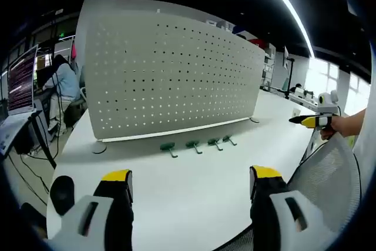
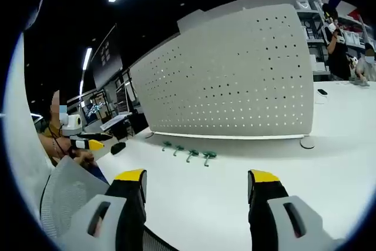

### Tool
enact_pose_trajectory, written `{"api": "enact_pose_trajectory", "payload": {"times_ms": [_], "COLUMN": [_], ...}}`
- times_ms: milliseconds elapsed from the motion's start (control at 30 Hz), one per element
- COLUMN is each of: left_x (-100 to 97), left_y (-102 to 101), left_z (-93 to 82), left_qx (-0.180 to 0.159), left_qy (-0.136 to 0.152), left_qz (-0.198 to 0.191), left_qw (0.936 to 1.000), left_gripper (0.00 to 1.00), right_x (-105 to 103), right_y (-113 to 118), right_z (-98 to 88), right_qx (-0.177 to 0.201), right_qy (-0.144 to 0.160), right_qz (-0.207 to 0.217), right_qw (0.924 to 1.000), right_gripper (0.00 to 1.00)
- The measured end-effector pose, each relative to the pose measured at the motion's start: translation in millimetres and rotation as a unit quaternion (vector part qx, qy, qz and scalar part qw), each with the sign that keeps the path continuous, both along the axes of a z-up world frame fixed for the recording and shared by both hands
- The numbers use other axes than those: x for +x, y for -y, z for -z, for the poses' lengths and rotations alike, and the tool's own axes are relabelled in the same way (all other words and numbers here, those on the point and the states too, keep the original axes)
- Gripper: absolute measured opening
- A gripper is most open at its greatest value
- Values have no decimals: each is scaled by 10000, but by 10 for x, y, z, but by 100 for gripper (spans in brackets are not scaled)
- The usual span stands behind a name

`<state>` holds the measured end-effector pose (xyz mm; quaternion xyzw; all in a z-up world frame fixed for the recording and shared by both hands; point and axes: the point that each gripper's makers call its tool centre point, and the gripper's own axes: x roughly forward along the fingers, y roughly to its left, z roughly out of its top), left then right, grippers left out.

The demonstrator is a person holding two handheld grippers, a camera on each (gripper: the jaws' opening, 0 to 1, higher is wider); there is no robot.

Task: Insert the hook assembly into the mounting plate slot until the hook locks in place.

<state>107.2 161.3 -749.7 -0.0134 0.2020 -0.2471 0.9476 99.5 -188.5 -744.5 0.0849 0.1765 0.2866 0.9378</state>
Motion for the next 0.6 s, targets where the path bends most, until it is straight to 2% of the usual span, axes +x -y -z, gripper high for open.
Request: {"api": "enact_pose_trajectory", "payload": {"times_ms": [600], "left_x": [1], "left_y": [9], "left_z": [3], "left_qx": [-8], "left_qy": [-1], "left_qz": [8], "left_qw": [10000], "left_gripper": [84], "right_x": [-4], "right_y": [10], "right_z": [18], "right_qx": [26], "right_qy": [-57], "right_qz": [16], "right_qw": [10000], "right_gripper": [68]}}
